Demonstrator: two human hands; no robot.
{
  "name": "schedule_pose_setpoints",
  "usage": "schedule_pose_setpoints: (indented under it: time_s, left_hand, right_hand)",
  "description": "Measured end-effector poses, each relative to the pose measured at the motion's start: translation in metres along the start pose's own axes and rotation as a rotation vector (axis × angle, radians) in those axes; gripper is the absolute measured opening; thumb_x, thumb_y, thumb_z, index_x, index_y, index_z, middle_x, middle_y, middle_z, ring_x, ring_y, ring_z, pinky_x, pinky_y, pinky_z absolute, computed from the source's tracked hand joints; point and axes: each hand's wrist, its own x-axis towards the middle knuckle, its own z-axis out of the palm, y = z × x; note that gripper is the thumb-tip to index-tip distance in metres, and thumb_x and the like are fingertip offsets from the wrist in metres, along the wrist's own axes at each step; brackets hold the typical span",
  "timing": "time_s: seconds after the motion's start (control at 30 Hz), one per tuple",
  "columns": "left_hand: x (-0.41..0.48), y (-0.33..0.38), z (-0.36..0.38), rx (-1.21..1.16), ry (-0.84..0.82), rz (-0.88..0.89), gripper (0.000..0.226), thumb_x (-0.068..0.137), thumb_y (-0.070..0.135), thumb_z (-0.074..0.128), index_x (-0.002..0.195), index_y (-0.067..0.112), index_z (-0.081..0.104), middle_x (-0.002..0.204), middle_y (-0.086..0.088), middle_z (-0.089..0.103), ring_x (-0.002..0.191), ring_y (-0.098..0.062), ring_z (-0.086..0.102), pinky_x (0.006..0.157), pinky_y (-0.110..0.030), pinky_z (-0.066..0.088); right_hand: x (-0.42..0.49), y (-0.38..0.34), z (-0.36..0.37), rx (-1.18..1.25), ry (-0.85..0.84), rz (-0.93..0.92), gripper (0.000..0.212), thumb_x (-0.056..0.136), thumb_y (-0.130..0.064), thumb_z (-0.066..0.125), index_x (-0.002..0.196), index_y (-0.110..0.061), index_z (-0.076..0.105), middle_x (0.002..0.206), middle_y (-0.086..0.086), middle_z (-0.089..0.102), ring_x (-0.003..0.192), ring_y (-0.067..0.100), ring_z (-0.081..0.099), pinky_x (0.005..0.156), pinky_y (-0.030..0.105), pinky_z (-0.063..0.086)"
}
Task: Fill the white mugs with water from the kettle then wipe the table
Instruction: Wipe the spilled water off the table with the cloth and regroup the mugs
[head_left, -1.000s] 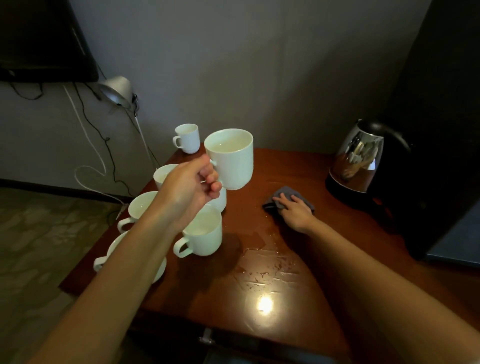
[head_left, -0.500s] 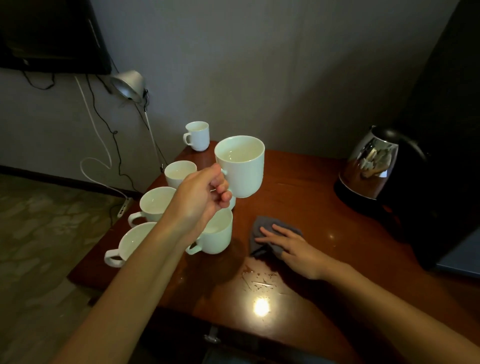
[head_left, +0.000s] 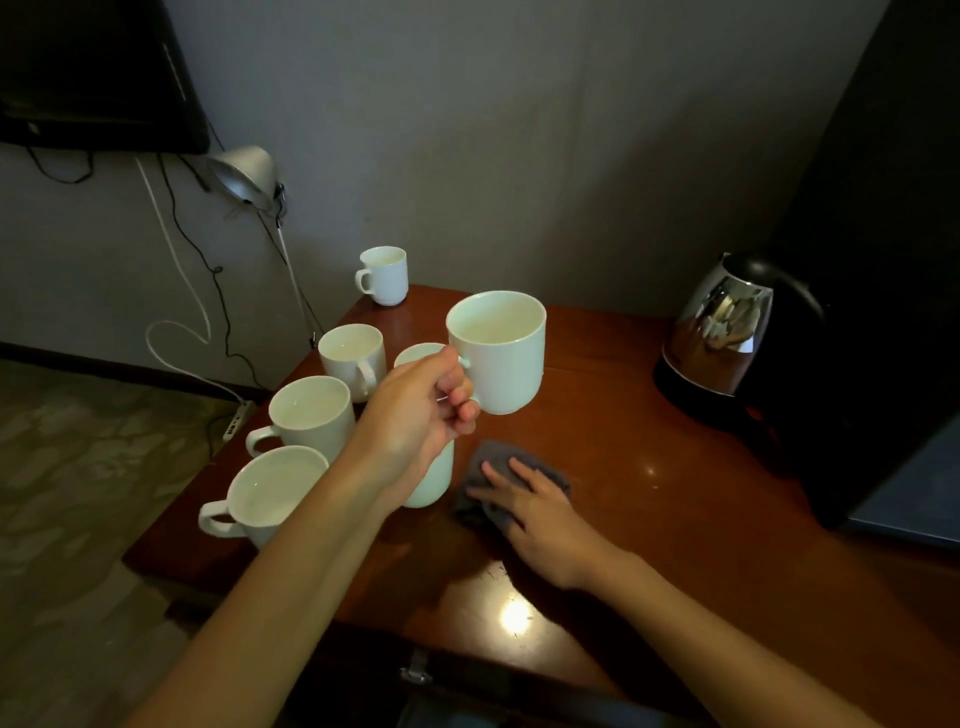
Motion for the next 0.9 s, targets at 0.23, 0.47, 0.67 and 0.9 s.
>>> schedule_pose_setpoints:
  time_s: [0.23,0.47,0.67,0.9]
  left_hand:
    - [0.022,0.017,-0.012,0.077,-0.015,0.011,0.041,0.099,0.021,0.036,0.059,0.013,0.033,0.054,-0.001,0.04,0.057,-0.015,0.041,0.062,-0.027,0.036]
    - [0.076,0.036,-0.015,-0.003,-0.002,-0.039,0.04,0.096,0.019,0.036,0.056,0.015,0.03,0.05,0.001,0.038,0.045,-0.012,0.04,0.056,-0.023,0.031]
    - [0.147,0.039,-0.01,0.042,0.074,-0.051,0.039,0.094,0.016,0.035,0.055,0.015,0.032,0.052,0.0,0.038,0.053,-0.015,0.037,0.056,-0.023,0.03]
    - [0.218,0.029,-0.029,0.073,0.134,-0.056,0.037,0.095,0.016,0.035,0.058,0.014,0.037,0.062,-0.004,0.042,0.056,-0.013,0.038,0.056,-0.021,0.034]
  right_hand:
    - [-0.045,0.056,-0.043,0.03,-0.057,0.092,0.062,0.093,-0.007,0.035,0.13,-0.056,0.03,0.149,-0.029,0.008,0.142,0.002,-0.005,0.114,0.03,-0.004]
    - [-0.008,0.074,-0.048,0.022,0.094,0.204,0.045,0.098,-0.018,0.036,0.137,-0.041,0.038,0.156,-0.015,0.014,0.146,0.014,0.002,0.116,0.034,0.002]
    - [0.003,0.07,-0.043,0.029,0.139,0.219,0.045,0.098,-0.022,0.034,0.137,-0.045,0.035,0.156,-0.015,0.012,0.146,0.015,0.0,0.119,0.039,0.002]
    - [0.016,0.066,-0.042,0.066,0.182,0.227,0.049,0.097,-0.019,0.036,0.138,-0.046,0.032,0.155,-0.018,0.01,0.146,0.013,-0.004,0.116,0.034,-0.006]
